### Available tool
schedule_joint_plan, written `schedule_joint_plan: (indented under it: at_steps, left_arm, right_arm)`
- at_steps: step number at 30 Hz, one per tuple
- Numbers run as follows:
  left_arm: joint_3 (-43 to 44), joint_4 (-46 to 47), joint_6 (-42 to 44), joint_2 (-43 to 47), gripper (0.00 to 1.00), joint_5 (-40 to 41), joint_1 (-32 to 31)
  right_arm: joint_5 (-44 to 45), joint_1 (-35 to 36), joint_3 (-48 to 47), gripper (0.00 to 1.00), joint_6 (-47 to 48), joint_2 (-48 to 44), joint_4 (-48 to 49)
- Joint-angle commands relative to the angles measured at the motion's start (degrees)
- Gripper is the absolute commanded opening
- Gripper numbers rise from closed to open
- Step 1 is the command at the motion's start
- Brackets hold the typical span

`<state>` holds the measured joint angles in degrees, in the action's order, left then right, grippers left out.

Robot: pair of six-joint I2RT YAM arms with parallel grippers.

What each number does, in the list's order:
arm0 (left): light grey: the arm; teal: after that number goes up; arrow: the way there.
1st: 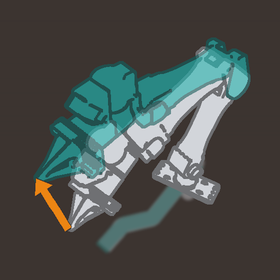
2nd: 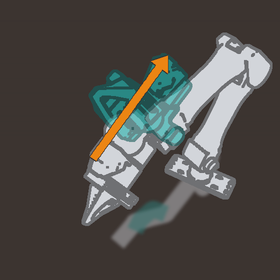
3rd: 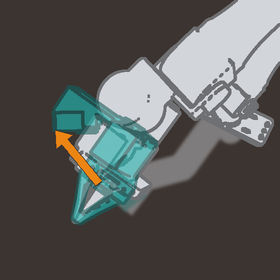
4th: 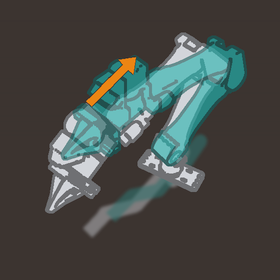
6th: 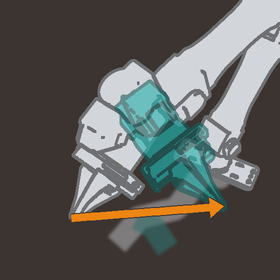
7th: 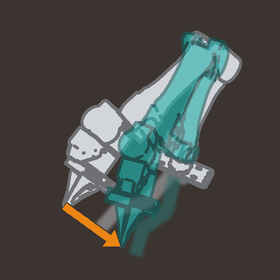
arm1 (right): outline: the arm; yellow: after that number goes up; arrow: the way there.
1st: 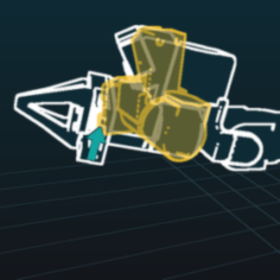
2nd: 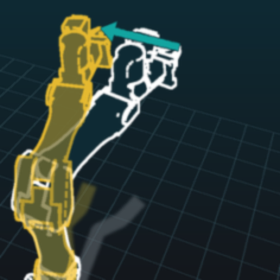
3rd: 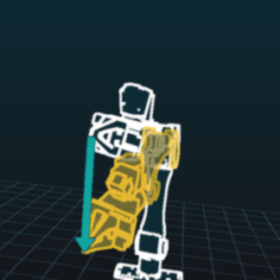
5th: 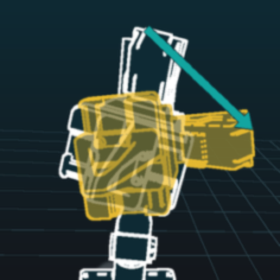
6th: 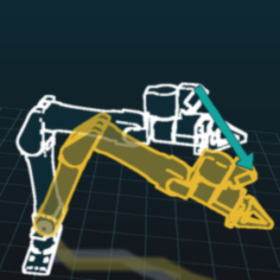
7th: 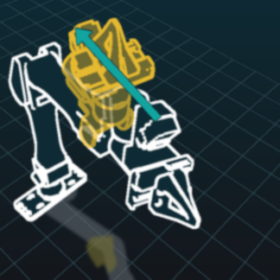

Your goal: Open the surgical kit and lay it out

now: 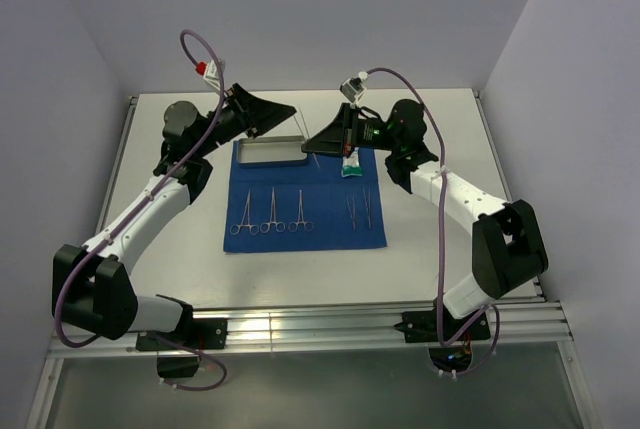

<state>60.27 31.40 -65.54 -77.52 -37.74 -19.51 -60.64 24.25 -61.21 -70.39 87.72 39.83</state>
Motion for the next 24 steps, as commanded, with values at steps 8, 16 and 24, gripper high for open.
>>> schedule_joint_plan:
  at_steps: [8, 16, 24]
  left_arm:
    - [4.59, -5.82, 5.68, -0.09, 0.33, 1.61, -1.59]
    - [5.47, -7.84, 6.65, -0.79, 0.32, 1.96, -2.38]
    - [5.82, -8.89, 6.30, -1.15, 0.13, 2.23, -2.55]
  right_arm:
    - [0.26, 0.71, -2.69, 0.00, 2.98, -0.62, -1.25]
    - [-0.88, 1.50, -3.12, 0.00, 2.28, -0.01, -0.37]
    - [-1.06, 1.77, -3.13, 0.00, 2.36, 0.08, -0.19]
